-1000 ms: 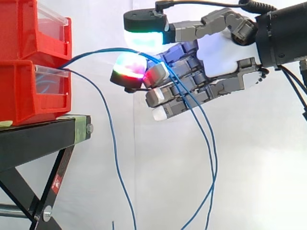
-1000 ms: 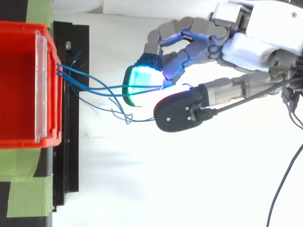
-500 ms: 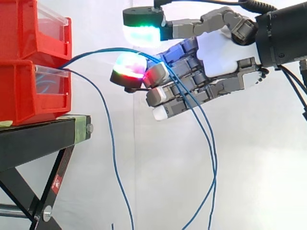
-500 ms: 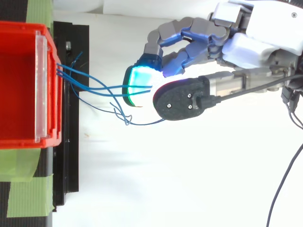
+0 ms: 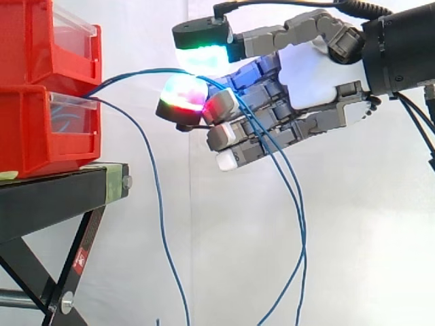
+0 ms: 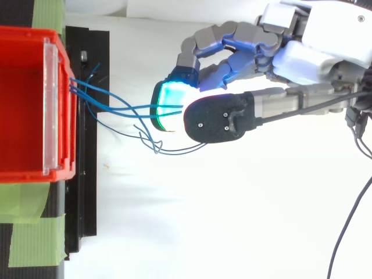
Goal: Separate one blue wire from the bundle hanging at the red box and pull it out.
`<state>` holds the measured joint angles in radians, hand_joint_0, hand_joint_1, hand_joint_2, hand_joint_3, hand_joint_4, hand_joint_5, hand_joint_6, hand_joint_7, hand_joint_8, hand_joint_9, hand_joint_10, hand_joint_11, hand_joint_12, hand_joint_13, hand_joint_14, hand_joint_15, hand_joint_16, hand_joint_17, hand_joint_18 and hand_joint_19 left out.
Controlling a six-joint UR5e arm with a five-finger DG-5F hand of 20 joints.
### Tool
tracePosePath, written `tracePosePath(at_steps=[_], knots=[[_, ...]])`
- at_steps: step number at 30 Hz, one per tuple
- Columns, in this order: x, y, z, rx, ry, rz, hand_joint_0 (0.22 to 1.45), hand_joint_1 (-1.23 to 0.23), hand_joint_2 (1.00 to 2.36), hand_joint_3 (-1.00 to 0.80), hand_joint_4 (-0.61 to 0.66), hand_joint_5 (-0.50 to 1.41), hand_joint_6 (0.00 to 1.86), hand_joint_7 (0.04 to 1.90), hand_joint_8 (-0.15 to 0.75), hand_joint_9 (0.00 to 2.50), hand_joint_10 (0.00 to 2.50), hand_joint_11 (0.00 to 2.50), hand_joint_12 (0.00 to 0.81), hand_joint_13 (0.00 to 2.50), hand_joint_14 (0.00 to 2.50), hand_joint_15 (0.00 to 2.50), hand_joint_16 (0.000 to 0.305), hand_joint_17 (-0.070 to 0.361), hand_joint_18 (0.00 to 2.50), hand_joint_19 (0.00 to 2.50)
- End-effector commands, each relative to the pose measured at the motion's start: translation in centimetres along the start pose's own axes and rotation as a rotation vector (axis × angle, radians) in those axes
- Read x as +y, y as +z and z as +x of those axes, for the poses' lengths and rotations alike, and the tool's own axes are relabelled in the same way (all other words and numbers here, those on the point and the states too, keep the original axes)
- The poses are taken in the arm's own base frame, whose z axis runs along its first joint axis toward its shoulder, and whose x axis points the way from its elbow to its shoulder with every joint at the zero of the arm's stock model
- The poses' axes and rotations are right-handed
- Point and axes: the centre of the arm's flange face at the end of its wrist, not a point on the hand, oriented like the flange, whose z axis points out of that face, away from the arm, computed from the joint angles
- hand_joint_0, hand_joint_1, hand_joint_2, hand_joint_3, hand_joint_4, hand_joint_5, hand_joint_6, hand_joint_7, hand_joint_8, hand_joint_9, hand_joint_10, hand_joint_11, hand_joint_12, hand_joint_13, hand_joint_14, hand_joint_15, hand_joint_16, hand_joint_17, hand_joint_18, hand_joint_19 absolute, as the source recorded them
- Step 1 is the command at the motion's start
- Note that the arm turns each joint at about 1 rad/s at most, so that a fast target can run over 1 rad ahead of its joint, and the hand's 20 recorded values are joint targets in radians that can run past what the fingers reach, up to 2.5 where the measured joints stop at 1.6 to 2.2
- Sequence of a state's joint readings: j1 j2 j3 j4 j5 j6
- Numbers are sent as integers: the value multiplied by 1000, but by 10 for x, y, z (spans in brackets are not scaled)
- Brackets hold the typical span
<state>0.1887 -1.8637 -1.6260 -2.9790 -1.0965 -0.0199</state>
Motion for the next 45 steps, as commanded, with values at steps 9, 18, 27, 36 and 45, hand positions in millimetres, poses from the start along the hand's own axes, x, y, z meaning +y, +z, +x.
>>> tracePosePath(at_steps=[9,18,27,36,45], knots=[[0,0,0,0,0,0,687,-854,1029,-150,209,-269,876,1203,293,364,11,1560,294,438,89,1777,45,102,362,714],[0,0,1,0,0,0,766,-879,1024,-218,181,-277,866,1204,272,281,15,1516,282,371,87,1752,43,97,292,685],[0,0,0,-1,0,0,592,-729,1014,-356,220,-274,854,1182,291,379,13,1549,287,435,163,1748,44,99,327,760],[0,0,0,-1,0,0,580,-634,1010,-398,239,-265,855,1150,292,423,10,1544,291,457,255,1702,45,100,359,781],[0,0,0,-1,2,1,639,-694,1031,-92,198,-247,883,1117,281,452,7,1509,288,485,254,1670,44,98,391,779]])
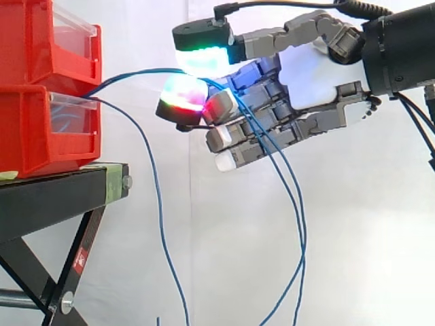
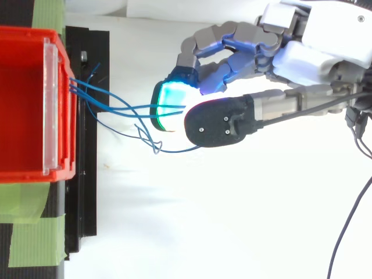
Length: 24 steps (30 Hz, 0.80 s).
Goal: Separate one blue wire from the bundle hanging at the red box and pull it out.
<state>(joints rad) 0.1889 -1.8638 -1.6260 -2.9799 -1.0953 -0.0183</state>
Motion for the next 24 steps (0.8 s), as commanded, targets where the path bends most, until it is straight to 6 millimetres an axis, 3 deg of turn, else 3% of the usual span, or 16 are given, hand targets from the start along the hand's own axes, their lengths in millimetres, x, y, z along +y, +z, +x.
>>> tracePosePath(at_steps=[1,14,24], knots=[[0,0,1,1,1,0,637,-693,1031,-77,197,-247,883,1120,286,455,8,1508,286,486,253,1670,44,98,394,772],[0,0,0,0,1,1,699,-773,1036,-36,223,-246,879,1160,324,550,11,1516,348,650,79,1738,43,97,456,724],[0,0,0,1,2,-1,754,-853,1032,-119,117,-267,888,1158,297,372,13,1489,327,493,112,1678,36,81,291,637]])
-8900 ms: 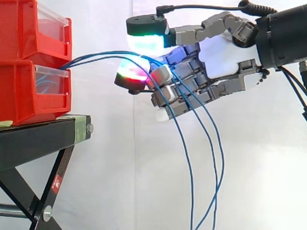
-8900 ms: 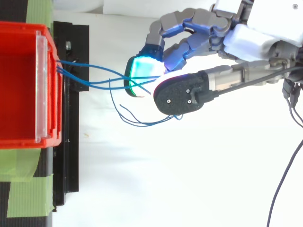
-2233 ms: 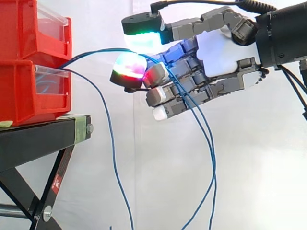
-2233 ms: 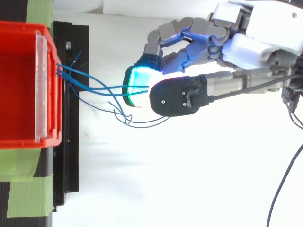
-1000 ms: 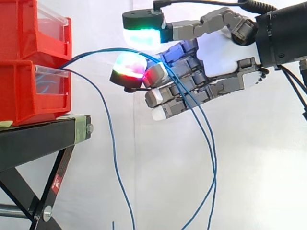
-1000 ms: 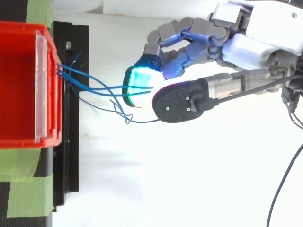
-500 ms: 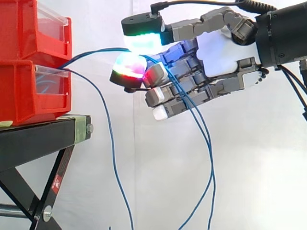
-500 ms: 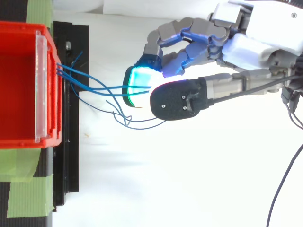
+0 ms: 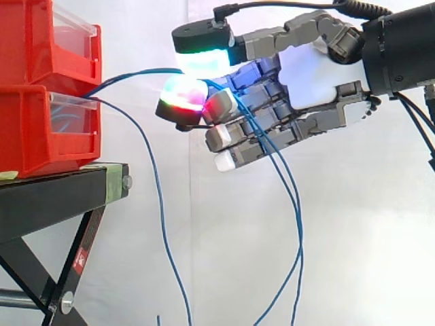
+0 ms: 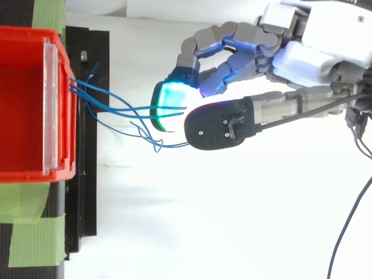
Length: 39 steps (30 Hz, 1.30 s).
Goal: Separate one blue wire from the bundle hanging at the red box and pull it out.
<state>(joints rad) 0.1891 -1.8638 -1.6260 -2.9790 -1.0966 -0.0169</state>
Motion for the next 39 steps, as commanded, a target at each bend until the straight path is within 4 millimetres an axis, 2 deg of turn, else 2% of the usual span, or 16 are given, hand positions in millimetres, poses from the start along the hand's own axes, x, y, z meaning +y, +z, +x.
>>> tracePosePath(at_steps=[1,5,17,21,25,31,39], knots=[[0,0,0,0,-1,0,757,-853,1032,-116,117,-267,887,1170,294,340,13,1486,324,483,109,1673,36,80,274,632],[0,0,1,1,-2,0,764,-860,1032,-117,118,-274,884,1179,288,270,14,1467,313,444,0,1673,33,74,209,559],[1,0,0,0,1,-1,739,-883,1018,-311,131,-282,868,1163,282,235,16,1431,311,425,4,1626,34,75,220,522],[0,0,0,0,-1,0,624,-765,1010,-396,179,-276,860,1173,307,306,19,1440,314,476,4,1650,35,78,238,594],[0,0,0,0,-1,0,580,-686,1008,-424,202,-274,860,1160,323,358,16,1455,320,502,3,1666,37,84,259,632],[0,0,1,1,-2,0,572,-650,1010,-400,223,-266,862,1143,332,415,13,1446,329,544,1,1675,40,91,310,673],[0,0,1,0,-2,0,615,-673,1022,-261,220,-241,868,1136,343,537,13,1445,349,661,3,1662,41,93,432,690]])
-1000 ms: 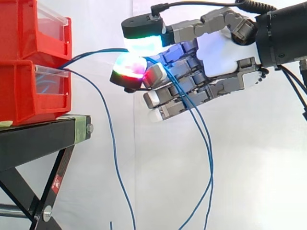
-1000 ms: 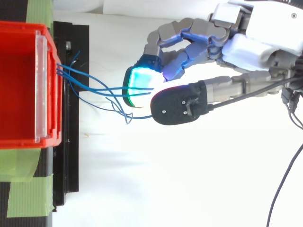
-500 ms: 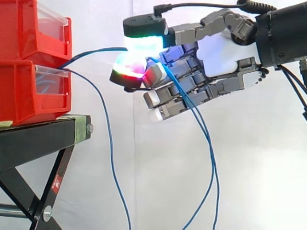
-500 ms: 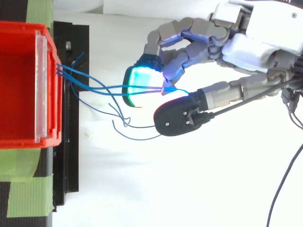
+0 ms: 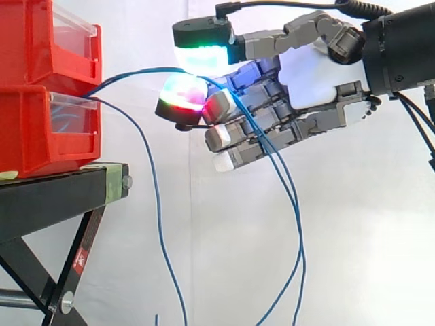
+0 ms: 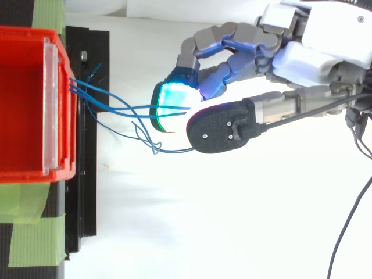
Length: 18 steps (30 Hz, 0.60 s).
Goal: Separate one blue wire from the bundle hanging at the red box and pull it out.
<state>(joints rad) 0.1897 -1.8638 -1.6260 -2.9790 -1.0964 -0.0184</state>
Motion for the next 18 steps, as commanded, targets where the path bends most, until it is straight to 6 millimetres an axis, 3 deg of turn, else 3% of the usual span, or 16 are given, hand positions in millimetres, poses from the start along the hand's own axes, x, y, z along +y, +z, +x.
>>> tracePosePath(at_steps=[1,9,18], knots=[[0,0,0,1,0,0,614,-676,1023,-254,217,-239,862,1161,346,546,14,1440,351,664,6,1650,41,93,444,680],[0,0,0,-1,0,0,568,-570,1021,-255,235,-235,859,1200,358,560,16,1445,363,661,7,1641,44,100,443,713],[0,0,0,-1,-1,1,546,-568,1018,-292,248,-235,850,1196,359,551,17,1441,369,656,8,1629,46,104,436,719]])
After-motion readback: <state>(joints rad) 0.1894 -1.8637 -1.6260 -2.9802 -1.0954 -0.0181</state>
